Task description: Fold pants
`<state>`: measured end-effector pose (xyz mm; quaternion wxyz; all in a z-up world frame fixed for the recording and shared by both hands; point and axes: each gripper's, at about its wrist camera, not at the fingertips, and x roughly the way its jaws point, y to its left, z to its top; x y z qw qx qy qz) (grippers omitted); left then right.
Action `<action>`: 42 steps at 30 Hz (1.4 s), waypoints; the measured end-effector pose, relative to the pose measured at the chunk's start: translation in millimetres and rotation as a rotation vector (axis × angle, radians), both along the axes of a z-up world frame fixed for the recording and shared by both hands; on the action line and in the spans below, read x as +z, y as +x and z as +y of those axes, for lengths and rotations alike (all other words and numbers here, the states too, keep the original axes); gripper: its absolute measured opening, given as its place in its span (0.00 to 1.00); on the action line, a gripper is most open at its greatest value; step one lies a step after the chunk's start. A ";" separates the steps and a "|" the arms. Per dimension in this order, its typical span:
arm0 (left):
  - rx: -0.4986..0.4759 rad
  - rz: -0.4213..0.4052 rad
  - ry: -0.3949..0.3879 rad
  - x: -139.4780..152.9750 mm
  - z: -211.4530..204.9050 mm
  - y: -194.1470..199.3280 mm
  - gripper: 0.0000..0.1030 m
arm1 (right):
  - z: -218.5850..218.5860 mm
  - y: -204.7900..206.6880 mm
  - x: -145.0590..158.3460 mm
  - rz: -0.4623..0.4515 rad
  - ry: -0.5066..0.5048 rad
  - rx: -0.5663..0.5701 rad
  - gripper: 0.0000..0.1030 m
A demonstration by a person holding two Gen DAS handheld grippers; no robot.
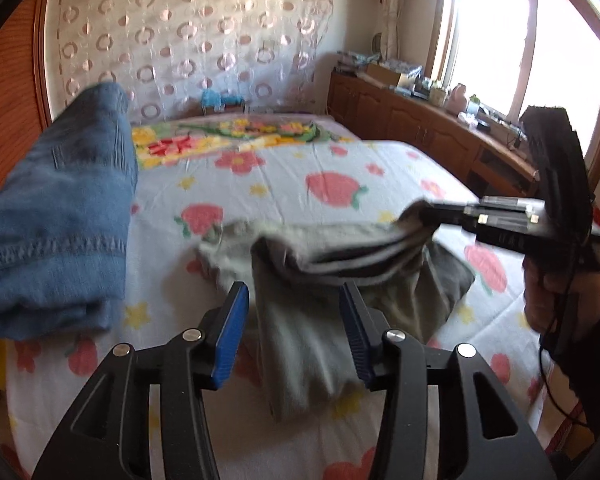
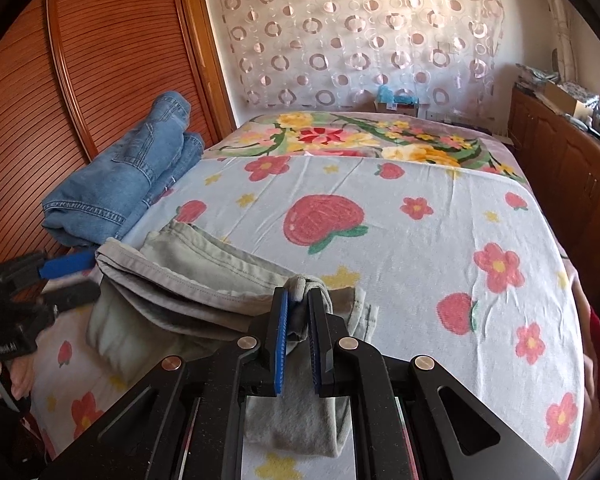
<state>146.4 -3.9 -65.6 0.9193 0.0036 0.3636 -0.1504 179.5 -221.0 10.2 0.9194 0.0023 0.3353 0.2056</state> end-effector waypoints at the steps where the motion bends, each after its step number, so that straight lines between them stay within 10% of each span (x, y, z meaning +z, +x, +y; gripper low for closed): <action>1: 0.003 0.005 0.009 -3.1 0.0 -1.5 0.47 | -0.4 1.0 -0.5 0.002 0.001 0.001 0.08; 7: 0.017 0.045 0.022 -17.1 4.3 -10.8 0.47 | -9.8 -0.2 1.6 -0.012 -0.002 -0.018 0.26; 20: -0.001 0.066 -0.017 -28.6 5.8 -32.8 0.46 | -32.9 -43.6 -20.1 0.067 -0.023 0.027 0.27; 32: -0.008 0.079 -0.028 -33.6 5.2 -30.9 0.16 | -35.0 -43.4 -27.8 0.096 -0.007 0.025 0.27; 42: -0.004 0.051 -0.058 -21.6 10.9 -44.7 0.10 | -32.8 -60.5 -23.5 0.068 0.005 0.066 0.02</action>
